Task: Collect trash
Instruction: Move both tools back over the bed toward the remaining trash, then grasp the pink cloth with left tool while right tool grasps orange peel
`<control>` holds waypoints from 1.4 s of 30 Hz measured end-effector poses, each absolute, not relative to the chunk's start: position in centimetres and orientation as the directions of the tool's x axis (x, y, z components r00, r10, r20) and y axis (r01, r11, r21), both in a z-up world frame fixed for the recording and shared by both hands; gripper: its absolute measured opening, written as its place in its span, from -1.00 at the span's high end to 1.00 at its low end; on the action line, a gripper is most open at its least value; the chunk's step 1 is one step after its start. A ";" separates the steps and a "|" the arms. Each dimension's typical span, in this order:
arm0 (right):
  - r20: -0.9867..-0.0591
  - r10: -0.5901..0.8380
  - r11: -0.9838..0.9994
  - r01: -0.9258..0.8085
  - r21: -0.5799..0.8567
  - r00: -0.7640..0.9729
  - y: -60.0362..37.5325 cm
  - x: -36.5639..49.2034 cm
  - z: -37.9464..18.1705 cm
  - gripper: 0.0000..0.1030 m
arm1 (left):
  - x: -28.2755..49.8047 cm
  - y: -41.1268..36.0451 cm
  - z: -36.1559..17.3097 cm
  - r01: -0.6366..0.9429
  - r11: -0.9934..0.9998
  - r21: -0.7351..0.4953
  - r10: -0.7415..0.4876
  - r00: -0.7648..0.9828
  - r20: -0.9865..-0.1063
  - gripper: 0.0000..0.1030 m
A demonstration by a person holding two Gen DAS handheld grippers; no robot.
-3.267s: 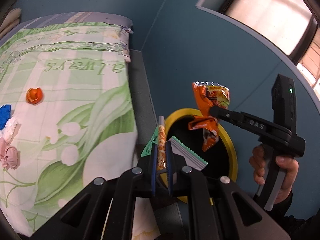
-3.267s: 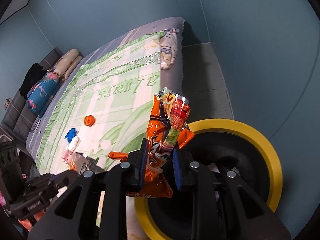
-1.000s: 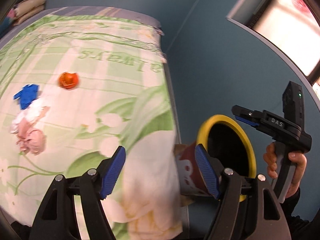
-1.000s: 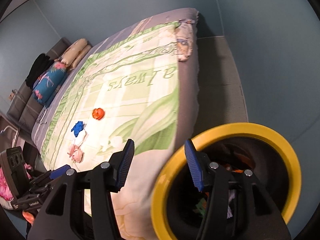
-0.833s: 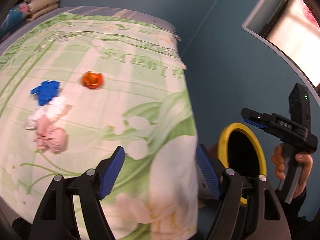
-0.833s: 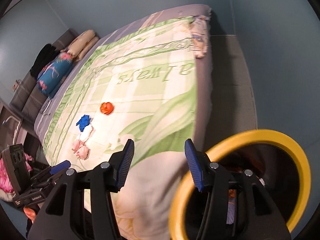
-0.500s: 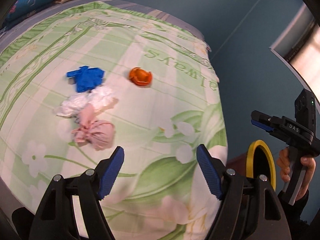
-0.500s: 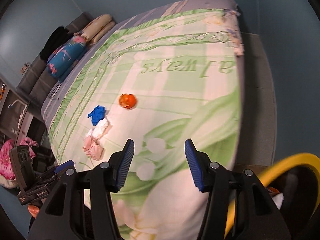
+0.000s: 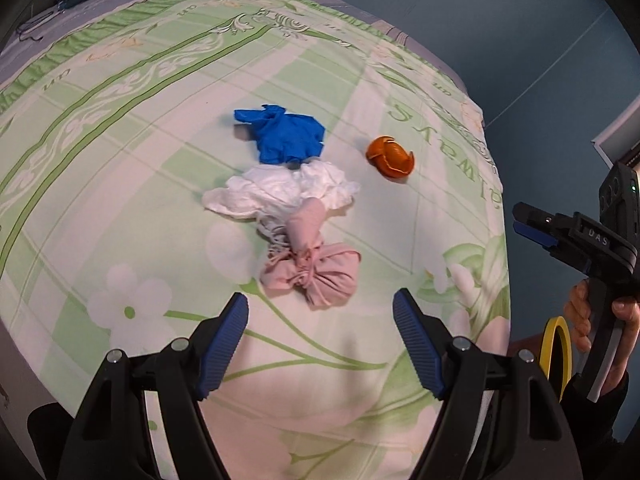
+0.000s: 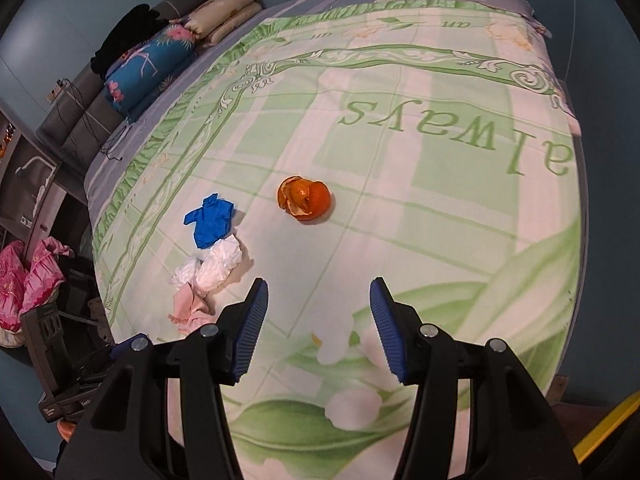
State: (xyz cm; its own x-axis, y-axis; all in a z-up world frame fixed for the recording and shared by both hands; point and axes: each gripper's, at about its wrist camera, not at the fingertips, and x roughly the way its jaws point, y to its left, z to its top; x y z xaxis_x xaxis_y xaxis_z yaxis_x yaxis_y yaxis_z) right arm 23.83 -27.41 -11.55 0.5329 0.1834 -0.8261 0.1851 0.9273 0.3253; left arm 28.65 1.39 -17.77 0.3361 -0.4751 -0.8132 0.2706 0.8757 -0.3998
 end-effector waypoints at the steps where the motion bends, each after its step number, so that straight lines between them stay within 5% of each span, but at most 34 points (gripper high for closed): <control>1: -0.831 0.183 0.930 0.181 0.319 0.525 -27.0 24.6 -11.9 0.03 | 28.8 1.5 -17.9 0.267 0.876 -0.401 -0.475 0.335 -0.814 -0.39; 28: -0.902 0.014 0.983 0.158 0.091 0.432 -22.3 37.9 -18.2 0.03 | 32.9 -1.6 -22.3 0.255 0.861 -0.440 -0.498 0.250 -0.830 -0.37; 40: -0.917 -0.025 0.979 0.193 0.058 0.398 -22.9 39.7 -20.7 -0.03 | 33.3 -2.7 -22.9 0.273 0.871 -0.409 -0.475 0.250 -0.844 -0.02; 42: -0.917 -0.008 0.974 0.211 0.084 0.400 -23.3 39.9 -21.1 0.14 | 33.4 -2.7 -23.0 0.265 0.869 -0.418 -0.481 0.249 -0.841 0.05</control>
